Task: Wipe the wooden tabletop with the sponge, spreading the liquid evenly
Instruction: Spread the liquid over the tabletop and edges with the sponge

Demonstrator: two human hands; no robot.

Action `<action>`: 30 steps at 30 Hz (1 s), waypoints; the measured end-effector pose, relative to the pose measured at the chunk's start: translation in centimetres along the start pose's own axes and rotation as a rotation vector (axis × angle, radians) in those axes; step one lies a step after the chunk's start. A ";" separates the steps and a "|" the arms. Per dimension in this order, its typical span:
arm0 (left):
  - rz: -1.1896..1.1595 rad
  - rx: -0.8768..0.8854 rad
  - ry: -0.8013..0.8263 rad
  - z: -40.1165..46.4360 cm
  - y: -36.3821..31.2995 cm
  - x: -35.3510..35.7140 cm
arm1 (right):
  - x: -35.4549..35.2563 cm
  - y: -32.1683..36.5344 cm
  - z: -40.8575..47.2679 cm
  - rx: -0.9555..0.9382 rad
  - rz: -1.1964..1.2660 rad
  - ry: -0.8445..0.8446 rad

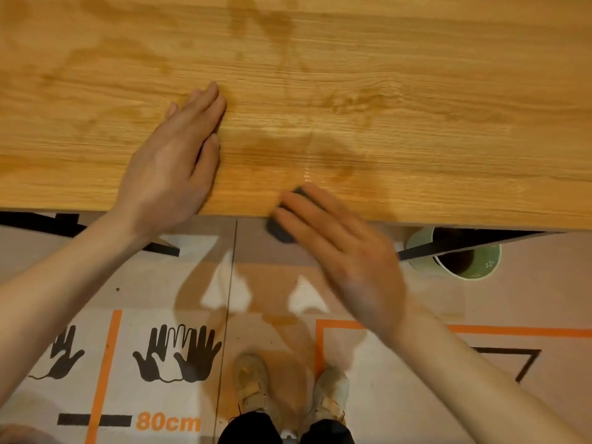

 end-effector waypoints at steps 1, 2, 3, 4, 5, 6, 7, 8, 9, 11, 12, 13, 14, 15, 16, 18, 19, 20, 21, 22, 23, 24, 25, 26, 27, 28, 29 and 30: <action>-0.005 0.001 -0.005 0.0 -0.1 0.0 | -1.4 -2.1 -1.7 0.057 -0.010 -0.004; 0.000 0.001 -0.003 0.0 0.0 0.0 | -2.9 -4.2 -3.3 0.135 -0.008 -0.003; 0.010 0.000 0.001 0.0 0.0 0.0 | -4.2 -6.1 -4.7 0.223 0.006 0.001; 0.019 0.000 0.005 0.1 0.1 0.1 | -5.2 -7.4 -5.7 0.304 0.029 -0.002; 0.024 0.003 0.004 0.1 0.0 0.1 | -5.8 -8.1 -6.3 0.376 0.065 -0.012; 0.027 0.008 0.001 0.1 -0.2 0.0 | -6.2 -8.4 -6.5 0.445 0.112 -0.035; 0.029 0.009 -0.003 0.1 -0.3 0.0 | -6.3 -8.5 -6.5 0.513 0.162 -0.073; 0.029 0.006 -0.005 0.1 -0.3 -0.1 | -6.4 -8.4 -6.3 0.585 0.211 -0.122; 0.029 -0.001 -0.005 0.1 -0.3 -0.1 | -6.4 -8.5 -6.2 0.663 0.261 -0.178; 0.027 -0.011 0.003 0.1 -0.3 -0.2 | -6.4 -8.8 -6.2 0.816 0.361 -0.294; 0.025 -0.013 0.009 0.2 -0.4 -0.1 | -6.3 -8.8 -6.1 0.867 0.401 -0.324; 0.021 -0.012 0.015 0.2 -0.5 -0.1 | -5.9 -8.6 -5.7 0.884 0.411 -0.311; 0.019 -0.010 0.020 0.2 -0.6 -0.1 | -5.4 -8.0 -5.0 0.862 0.377 -0.256; 0.019 -0.009 0.021 0.1 -0.6 -0.1 | -4.8 -7.1 -4.2 0.807 0.306 -0.170; 0.023 -0.009 0.021 0.1 -0.6 -0.1 | -4.3 -6.5 -3.4 0.738 0.228 -0.083; 0.033 -0.012 0.020 0.2 -0.6 -0.2 | -3.7 -6.9 -1.9 0.656 0.133 0.038; 0.034 -0.014 0.021 0.2 -0.6 -0.2 | -3.5 -7.9 -0.9 0.657 0.112 0.069; 0.033 -0.014 0.022 0.2 -0.6 -0.2 | -3.4 -9.2 0.2 0.669 0.086 0.090; 0.031 -0.011 0.022 0.2 -0.6 -0.2 | -3.3 -10.6 1.5 0.690 0.051 0.099; 0.028 -0.006 0.021 0.2 -0.7 -0.2 | -3.1 -12.2 2.9 0.725 0.023 0.092; 0.028 -0.004 0.018 0.2 -0.7 -0.2 | -3.0 -13.8 4.3 0.774 0.013 0.068; 0.029 -0.004 0.016 0.2 -0.7 -0.2 | -3.0 -15.0 5.3 0.829 0.020 0.027; 0.032 -0.007 0.015 0.2 -0.6 -0.2 | -3.0 -15.6 5.7 0.875 0.039 -0.025; 0.034 -0.010 0.016 0.1 -0.6 -0.2 | -3.0 -15.4 5.5 0.901 0.063 -0.074; 0.033 -0.011 0.016 0.1 -0.6 -0.1 | -3.1 -14.4 4.7 0.899 0.078 -0.107; 0.029 -0.011 0.017 0.1 -0.6 -0.1 | -3.0 -12.6 3.6 0.872 0.080 -0.107; 0.028 -0.009 0.016 0.0 -0.6 -0.1 | -2.8 -10.5 2.0 0.832 0.079 -0.087; 0.029 -0.007 0.015 0.0 -0.6 -0.1 | -2.7 -8.4 0.5 0.788 0.087 -0.058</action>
Point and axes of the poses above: each hand's wrist, its own z-axis towards the middle knuckle, its own x-axis out of the palm, y = z × x, the point moved 10 cm from there along z, towards the middle knuckle, and after that the axes turned 1 degree about -y, right-handed, at the moved point
